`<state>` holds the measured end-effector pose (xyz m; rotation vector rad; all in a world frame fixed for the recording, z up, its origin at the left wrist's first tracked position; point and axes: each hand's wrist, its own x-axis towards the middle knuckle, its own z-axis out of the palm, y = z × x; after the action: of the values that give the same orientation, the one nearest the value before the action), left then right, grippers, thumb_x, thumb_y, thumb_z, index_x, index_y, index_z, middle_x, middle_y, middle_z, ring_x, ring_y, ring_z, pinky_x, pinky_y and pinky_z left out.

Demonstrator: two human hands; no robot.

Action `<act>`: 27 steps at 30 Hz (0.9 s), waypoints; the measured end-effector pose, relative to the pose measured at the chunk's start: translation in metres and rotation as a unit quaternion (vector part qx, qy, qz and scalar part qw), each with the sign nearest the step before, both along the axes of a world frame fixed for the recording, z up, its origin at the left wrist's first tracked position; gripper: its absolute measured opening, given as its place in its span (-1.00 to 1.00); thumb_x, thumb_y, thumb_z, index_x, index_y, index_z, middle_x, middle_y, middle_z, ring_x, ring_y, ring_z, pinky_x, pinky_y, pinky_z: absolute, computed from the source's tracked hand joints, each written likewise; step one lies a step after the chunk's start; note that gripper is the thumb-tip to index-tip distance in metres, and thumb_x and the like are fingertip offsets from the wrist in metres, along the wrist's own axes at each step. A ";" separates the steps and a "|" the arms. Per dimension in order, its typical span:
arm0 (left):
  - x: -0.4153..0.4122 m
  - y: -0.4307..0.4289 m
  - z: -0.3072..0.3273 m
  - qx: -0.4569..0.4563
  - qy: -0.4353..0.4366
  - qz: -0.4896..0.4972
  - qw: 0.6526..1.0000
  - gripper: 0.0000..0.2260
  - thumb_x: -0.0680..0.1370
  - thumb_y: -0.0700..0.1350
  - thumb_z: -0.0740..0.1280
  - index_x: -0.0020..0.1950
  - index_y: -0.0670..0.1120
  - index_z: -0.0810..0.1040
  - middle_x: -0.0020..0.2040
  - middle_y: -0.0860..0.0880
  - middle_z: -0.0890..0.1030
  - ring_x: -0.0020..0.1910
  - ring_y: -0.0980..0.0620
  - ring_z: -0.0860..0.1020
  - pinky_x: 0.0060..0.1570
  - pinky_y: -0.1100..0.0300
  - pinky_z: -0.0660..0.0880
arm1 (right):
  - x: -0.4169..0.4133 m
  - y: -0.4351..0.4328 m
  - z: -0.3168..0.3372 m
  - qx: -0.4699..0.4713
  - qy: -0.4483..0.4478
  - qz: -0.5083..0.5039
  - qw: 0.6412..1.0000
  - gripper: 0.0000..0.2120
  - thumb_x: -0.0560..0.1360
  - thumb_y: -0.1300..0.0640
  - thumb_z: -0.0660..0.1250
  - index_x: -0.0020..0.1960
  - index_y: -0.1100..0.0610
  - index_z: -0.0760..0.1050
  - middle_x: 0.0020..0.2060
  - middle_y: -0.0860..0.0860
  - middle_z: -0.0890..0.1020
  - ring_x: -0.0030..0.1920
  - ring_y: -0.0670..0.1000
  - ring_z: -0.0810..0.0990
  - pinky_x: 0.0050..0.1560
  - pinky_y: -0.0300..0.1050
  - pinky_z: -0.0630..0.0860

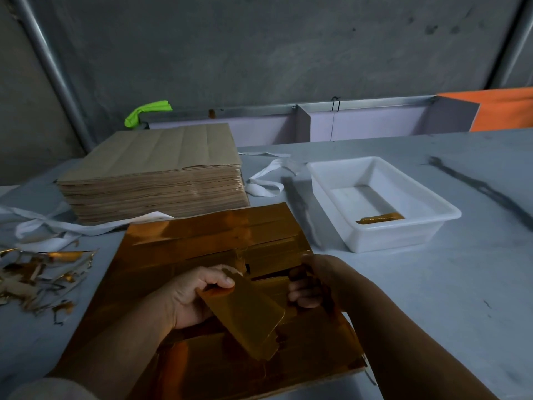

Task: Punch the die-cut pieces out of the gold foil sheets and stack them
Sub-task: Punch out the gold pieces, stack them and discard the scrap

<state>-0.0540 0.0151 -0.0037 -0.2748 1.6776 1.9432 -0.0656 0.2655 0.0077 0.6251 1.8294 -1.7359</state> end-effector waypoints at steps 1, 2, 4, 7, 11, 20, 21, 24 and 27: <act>-0.001 -0.001 -0.001 0.006 0.001 -0.001 1.000 -0.61 0.22 -0.25 0.45 0.05 -0.15 0.66 0.08 -0.25 0.66 0.01 -0.20 0.63 -0.06 -0.03 0.57 | 0.000 0.000 0.000 0.003 -0.001 0.000 1.000 -0.64 0.68 0.00 0.12 0.06 0.27 0.53 -0.32 0.18 0.64 -0.39 0.09 0.62 -0.42 -0.12 0.55; -0.001 -0.001 -0.001 0.008 0.002 -0.001 1.000 -0.59 0.22 -0.26 0.44 0.07 -0.12 0.68 0.10 -0.23 0.66 0.04 -0.20 0.63 -0.04 -0.05 0.58 | 0.000 0.000 0.000 0.005 -0.001 0.000 1.000 -0.64 0.68 0.01 0.12 0.06 0.27 0.53 -0.33 0.18 0.64 -0.40 0.09 0.63 -0.42 -0.13 0.56; -0.002 0.000 -0.001 0.003 0.002 -0.004 1.000 -0.53 0.22 -0.26 0.45 0.13 -0.12 0.68 0.12 -0.23 0.65 0.08 -0.21 0.62 -0.02 -0.05 0.59 | -0.001 -0.001 -0.001 0.008 -0.002 0.001 1.000 -0.65 0.68 0.01 0.13 0.07 0.27 0.54 -0.34 0.17 0.65 -0.41 0.09 0.63 -0.43 -0.13 0.56; -0.001 0.004 0.001 -0.020 -0.006 -0.007 1.000 -0.61 0.17 -0.25 0.50 -0.03 -0.24 0.59 0.05 -0.26 0.63 0.03 -0.22 0.60 -0.04 -0.01 0.57 | -0.003 -0.001 -0.001 0.012 -0.003 0.000 1.000 -0.63 0.68 0.00 0.13 0.11 0.28 0.54 -0.31 0.18 0.65 -0.39 0.09 0.63 -0.42 -0.11 0.55; 0.000 0.006 0.004 -0.038 -0.004 -0.025 0.999 -0.67 0.20 -0.22 0.51 -0.07 -0.20 0.59 0.00 -0.25 0.64 -0.01 -0.19 0.62 -0.07 0.02 0.56 | -0.004 -0.001 -0.002 0.016 -0.003 0.000 1.000 -0.60 0.69 -0.02 0.10 0.13 0.29 0.54 -0.28 0.19 0.65 -0.36 0.10 0.62 -0.39 -0.08 0.55; -0.001 0.013 0.007 -0.085 0.008 -0.056 0.995 -0.59 0.36 -0.27 0.40 0.13 0.10 0.69 0.25 -0.20 0.51 0.24 -0.26 0.50 0.14 -0.10 0.54 | -0.004 -0.001 -0.003 0.009 -0.007 -0.003 1.000 -0.60 0.69 -0.02 0.10 0.10 0.28 0.55 -0.27 0.19 0.65 -0.35 0.11 0.64 -0.36 -0.07 0.57; -0.001 0.014 0.008 -0.090 0.005 -0.050 0.995 -0.60 0.35 -0.25 0.42 0.12 0.09 0.70 0.25 -0.19 0.52 0.24 -0.26 0.50 0.14 -0.09 0.54 | -0.004 -0.001 -0.003 0.007 -0.008 -0.004 1.000 -0.60 0.69 -0.03 0.10 0.08 0.28 0.55 -0.27 0.20 0.66 -0.35 0.11 0.64 -0.37 -0.07 0.57; 0.000 0.012 0.007 -0.073 -0.023 -0.016 0.997 -0.67 0.33 -0.24 0.46 0.08 -0.08 0.71 0.19 -0.24 0.62 0.19 -0.23 0.57 0.13 -0.04 0.54 | -0.003 0.000 -0.004 0.008 -0.003 -0.004 1.000 -0.59 0.68 -0.04 0.10 0.05 0.28 0.55 -0.35 0.16 0.65 -0.42 0.07 0.62 -0.43 -0.11 0.53; -0.001 0.013 0.010 -0.028 -0.053 0.039 0.997 -0.61 0.32 -0.23 0.49 0.14 -0.16 0.63 0.05 -0.19 0.69 0.02 -0.13 0.66 -0.10 0.07 0.58 | -0.002 0.001 -0.005 0.002 -0.006 -0.007 1.000 -0.61 0.68 -0.04 0.13 -0.02 0.26 0.53 -0.49 0.11 0.62 -0.46 0.05 0.60 -0.42 -0.15 0.56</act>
<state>-0.0553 0.0278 0.0059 -0.4616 1.6764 1.9048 -0.0676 0.2664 0.0028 0.6501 1.8245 -1.7357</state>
